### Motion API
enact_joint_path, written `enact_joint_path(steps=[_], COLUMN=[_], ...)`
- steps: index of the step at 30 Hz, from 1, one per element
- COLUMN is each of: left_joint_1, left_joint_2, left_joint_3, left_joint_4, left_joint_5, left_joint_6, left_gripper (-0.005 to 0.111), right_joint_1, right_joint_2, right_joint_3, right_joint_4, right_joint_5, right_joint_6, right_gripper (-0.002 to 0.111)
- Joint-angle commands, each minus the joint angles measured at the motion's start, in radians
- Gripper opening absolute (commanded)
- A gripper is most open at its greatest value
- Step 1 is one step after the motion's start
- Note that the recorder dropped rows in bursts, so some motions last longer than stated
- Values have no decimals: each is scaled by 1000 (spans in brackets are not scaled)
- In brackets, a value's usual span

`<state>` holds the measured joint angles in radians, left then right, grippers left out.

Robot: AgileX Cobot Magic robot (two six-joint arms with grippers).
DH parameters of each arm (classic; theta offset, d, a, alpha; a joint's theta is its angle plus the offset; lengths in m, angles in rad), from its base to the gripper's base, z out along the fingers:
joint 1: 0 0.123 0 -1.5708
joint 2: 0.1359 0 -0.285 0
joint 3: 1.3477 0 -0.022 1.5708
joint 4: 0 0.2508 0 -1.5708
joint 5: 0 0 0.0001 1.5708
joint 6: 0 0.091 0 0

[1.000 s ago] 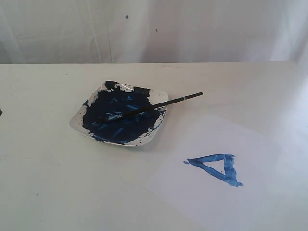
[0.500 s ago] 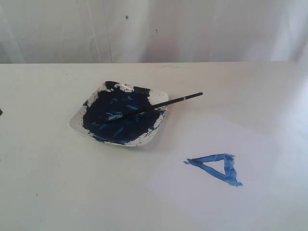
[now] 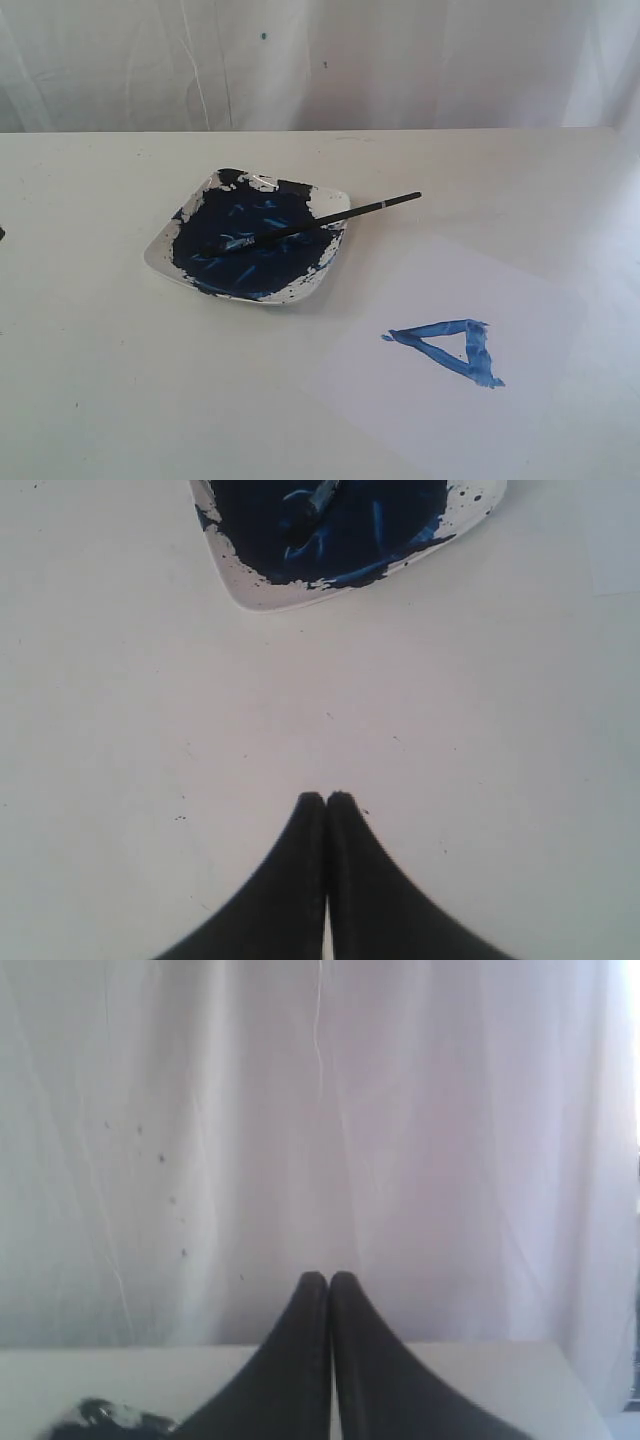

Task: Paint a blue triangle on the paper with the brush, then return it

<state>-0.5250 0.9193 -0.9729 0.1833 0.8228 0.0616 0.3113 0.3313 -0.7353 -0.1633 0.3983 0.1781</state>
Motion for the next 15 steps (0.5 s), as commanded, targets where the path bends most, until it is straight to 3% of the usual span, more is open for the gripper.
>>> enact_joint_path(steps=[1,7,15], left_joint_1=[-1,-1,-1], left_joint_2=[-12,-12,-12], left_joint_3=[0,0,0], left_joint_4=[-6,-6,-6], left_joint_5=[5,5,2], left_joint_6=[-2,-2,-2], left_gripper=[0,0,0], right_joint_1=[-6,-78,-185], right_joint_2=[-84,-250,-331], right_joint_3=[224,517,735], right_joint_4=[-34,-6,46], right_joint_5=[-55,-55,-44], right_joint_6=[-186,-199,-194], right_gripper=[0,0,0])
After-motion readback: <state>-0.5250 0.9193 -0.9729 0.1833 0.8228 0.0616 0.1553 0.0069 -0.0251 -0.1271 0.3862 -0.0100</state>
